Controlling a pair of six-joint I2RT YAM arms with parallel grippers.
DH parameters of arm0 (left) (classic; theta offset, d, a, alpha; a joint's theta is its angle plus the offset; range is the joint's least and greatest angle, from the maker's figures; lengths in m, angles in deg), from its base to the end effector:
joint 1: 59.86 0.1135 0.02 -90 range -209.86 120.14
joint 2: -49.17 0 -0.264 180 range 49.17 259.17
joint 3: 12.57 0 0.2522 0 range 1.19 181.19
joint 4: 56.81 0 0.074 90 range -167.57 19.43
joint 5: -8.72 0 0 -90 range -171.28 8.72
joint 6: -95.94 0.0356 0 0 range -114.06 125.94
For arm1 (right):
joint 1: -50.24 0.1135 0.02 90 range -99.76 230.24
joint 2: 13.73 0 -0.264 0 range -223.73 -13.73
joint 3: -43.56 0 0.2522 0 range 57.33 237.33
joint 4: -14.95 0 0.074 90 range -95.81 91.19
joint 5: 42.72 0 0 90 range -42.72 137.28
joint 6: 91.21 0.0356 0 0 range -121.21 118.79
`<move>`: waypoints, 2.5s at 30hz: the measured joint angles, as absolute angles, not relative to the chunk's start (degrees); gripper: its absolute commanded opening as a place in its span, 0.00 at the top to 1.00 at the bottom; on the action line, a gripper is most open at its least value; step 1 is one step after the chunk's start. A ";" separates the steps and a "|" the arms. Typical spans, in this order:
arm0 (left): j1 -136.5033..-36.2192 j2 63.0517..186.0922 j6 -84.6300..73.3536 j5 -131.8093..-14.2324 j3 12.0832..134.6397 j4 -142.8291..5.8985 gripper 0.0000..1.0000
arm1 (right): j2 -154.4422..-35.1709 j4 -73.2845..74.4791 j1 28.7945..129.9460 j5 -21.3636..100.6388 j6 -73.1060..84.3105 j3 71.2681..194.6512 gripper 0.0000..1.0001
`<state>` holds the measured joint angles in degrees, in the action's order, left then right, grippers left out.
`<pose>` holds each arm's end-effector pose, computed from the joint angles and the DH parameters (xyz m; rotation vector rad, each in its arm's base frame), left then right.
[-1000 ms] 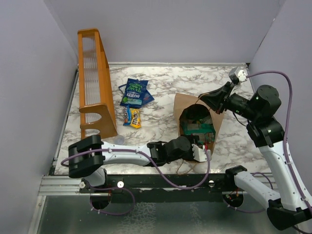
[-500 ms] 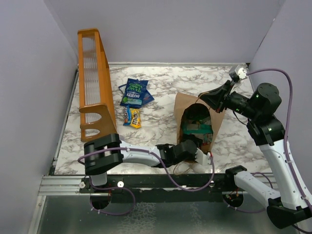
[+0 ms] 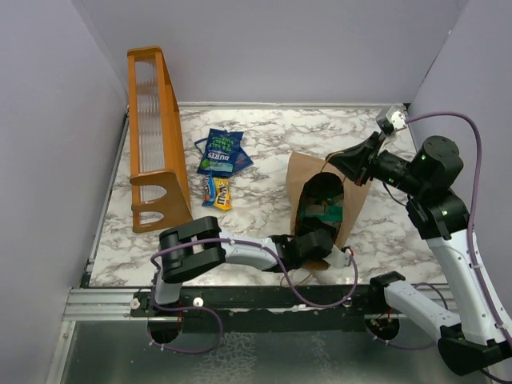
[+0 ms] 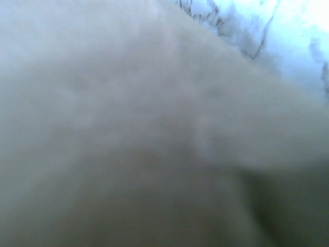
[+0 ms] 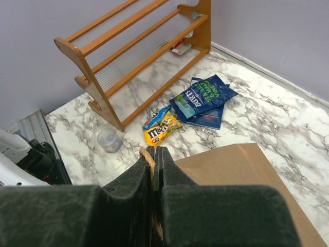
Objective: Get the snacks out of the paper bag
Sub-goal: Take out the snack from the paper bag, then place the snack at the center of the board.
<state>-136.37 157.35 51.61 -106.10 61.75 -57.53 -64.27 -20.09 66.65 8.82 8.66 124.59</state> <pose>0.1077 -0.3848 0.1635 1.7223 1.2287 0.1523 0.1579 0.0696 0.4372 -0.6168 1.5963 0.8953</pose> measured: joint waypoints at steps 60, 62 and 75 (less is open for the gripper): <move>-140.11 101.79 17.36 -107.50 65.18 -73.51 1.00 | -59.02 -21.81 66.65 35.22 8.59 126.10 0.97; -139.19 102.86 16.90 -114.03 66.49 -73.47 1.00 | -57.45 -21.99 66.65 35.46 8.26 125.60 0.97; -103.72 126.44 4.77 -114.14 81.57 -86.05 1.00 | -58.76 -22.03 66.67 37.54 6.97 126.40 0.98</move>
